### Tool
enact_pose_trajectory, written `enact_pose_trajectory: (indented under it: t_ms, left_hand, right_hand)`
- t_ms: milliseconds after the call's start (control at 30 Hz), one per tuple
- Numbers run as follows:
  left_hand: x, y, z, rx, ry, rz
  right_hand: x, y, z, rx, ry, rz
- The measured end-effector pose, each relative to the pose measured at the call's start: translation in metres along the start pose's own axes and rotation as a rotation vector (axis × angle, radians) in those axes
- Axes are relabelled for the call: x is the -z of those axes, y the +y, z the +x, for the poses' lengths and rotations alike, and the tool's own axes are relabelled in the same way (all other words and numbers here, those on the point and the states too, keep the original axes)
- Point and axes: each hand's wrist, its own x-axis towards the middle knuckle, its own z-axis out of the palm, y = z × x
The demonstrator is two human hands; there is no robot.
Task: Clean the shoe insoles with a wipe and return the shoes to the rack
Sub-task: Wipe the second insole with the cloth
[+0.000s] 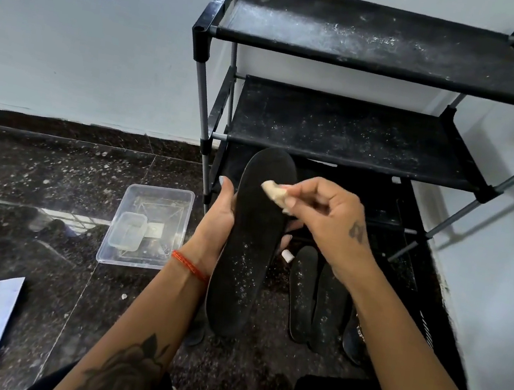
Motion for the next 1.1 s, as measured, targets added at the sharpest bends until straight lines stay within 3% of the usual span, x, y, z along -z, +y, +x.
enact_pose_trajectory:
  t_ms: [67, 233, 400, 500, 567, 633, 700, 833, 967, 1100]
  left_hand:
    - [-0.001, -0.001, -0.003, 0.032, -0.054, -0.006]
    - [0.003, -0.005, 0.001, 0.001, -0.061, 0.0]
    - [0.008, -0.004, 0.006, -0.017, -0.041, 0.024]
    - [0.009, -0.003, 0.007, 0.006, -0.062, 0.02]
    - [0.007, -0.002, 0.005, 0.04, -0.104, -0.011]
    - [0.008, -0.002, 0.005, 0.038, -0.123, -0.086]
    - [0.008, -0.003, 0.004, 0.022, -0.125, -0.122]
    - [0.003, -0.003, 0.0, 0.009, -0.122, -0.048]
    - [0.003, -0.006, 0.002, -0.022, -0.139, -0.044]
    - [0.004, -0.011, 0.002, 0.066, -0.151, -0.013]
  right_hand:
    - [-0.002, 0.007, 0.001, 0.031, 0.108, -0.208]
    - [-0.02, 0.011, -0.005, 0.106, -0.042, -0.505]
    - [-0.021, -0.001, -0.011, 0.112, -0.212, -0.399]
    - [-0.011, -0.013, -0.011, -0.048, -0.354, -0.191]
    - [-0.002, -0.018, -0.009, -0.178, -0.258, 0.095]
    - [0.006, -0.017, -0.005, -0.246, -0.046, 0.256]
    - [0.01, -0.012, -0.003, -0.278, 0.068, 0.225]
    - [0.002, -0.006, -0.005, -0.379, 0.023, 0.25]
    - [-0.001, 0.002, 0.003, -0.334, 0.193, 0.23]
    - [0.001, 0.01, 0.008, -0.268, 0.32, 0.16]
